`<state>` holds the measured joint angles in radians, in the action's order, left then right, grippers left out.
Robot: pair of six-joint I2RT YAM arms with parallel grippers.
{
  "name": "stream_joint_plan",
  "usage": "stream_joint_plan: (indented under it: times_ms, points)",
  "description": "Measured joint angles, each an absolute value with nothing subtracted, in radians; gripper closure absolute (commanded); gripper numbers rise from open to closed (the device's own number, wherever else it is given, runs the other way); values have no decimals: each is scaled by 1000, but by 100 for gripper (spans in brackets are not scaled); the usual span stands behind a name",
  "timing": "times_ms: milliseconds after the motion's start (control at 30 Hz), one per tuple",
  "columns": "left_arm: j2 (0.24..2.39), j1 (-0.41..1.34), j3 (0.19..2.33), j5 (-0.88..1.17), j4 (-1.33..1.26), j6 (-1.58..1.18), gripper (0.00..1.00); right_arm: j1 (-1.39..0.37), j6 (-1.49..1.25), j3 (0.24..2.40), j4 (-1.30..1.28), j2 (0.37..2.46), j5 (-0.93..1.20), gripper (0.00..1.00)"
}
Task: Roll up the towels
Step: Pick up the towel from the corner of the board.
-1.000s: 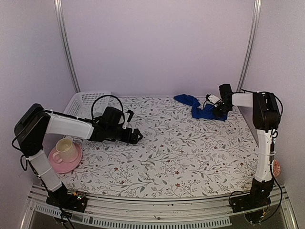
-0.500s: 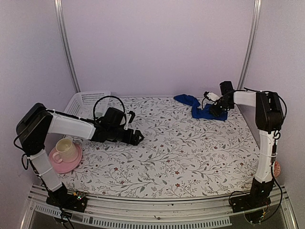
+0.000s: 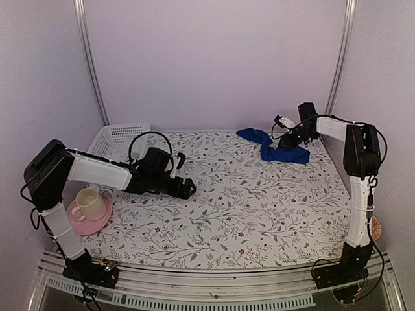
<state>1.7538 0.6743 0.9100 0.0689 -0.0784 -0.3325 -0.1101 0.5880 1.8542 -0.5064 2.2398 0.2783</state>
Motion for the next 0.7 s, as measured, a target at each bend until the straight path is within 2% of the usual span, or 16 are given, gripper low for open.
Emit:
stream_joint_plan:
  times_ms: [433,533,700]
  points:
    - [1768,678,917,86,-79,-329,3,-64,603,1854,-626,2315,352,55]
    - [1768,680,917,86,-79,-329,3,-62,605,1854,-637,2317,353,60]
    - [1768,681,917,89,-79,-329,3,-59,611,1854,-645,2317,354,62]
